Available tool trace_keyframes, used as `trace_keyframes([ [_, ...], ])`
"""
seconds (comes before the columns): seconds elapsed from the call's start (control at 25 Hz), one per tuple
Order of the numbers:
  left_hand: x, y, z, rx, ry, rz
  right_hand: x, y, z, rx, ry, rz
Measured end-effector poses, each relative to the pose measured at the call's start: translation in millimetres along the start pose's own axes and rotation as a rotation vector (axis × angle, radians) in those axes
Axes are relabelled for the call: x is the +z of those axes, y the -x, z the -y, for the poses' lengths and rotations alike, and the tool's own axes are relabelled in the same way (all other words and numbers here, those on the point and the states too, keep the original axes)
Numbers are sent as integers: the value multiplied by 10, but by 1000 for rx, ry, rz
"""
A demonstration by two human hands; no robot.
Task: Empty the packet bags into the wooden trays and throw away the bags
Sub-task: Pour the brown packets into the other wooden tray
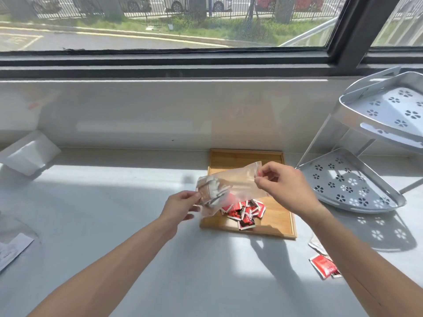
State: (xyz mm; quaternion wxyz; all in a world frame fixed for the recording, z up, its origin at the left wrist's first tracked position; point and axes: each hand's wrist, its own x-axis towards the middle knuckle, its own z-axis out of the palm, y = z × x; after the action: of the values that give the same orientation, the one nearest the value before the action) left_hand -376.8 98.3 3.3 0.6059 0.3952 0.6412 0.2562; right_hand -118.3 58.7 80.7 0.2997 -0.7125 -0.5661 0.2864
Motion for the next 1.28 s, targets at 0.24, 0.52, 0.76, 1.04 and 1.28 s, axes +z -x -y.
trace_keyframes([
  [0.24,154,-733,-653,156,-165,-142,253,-785,-513,166,-150,-42],
  [0.52,540,-1258,-905,264,-420,-219,592,-1239,-1086,444,-367,-110],
  [0.76,666,-1322,-1279,472,-651,-209,736,-1321,-1165,604,-684,-43],
  [1.04,752,-1169,-1616,770,-876,-225,839,-1461,-979,719,-837,-54],
  [1.28,751,-1136,-1748,822,-890,-267,799,-1446,-890,691,-820,-52],
])
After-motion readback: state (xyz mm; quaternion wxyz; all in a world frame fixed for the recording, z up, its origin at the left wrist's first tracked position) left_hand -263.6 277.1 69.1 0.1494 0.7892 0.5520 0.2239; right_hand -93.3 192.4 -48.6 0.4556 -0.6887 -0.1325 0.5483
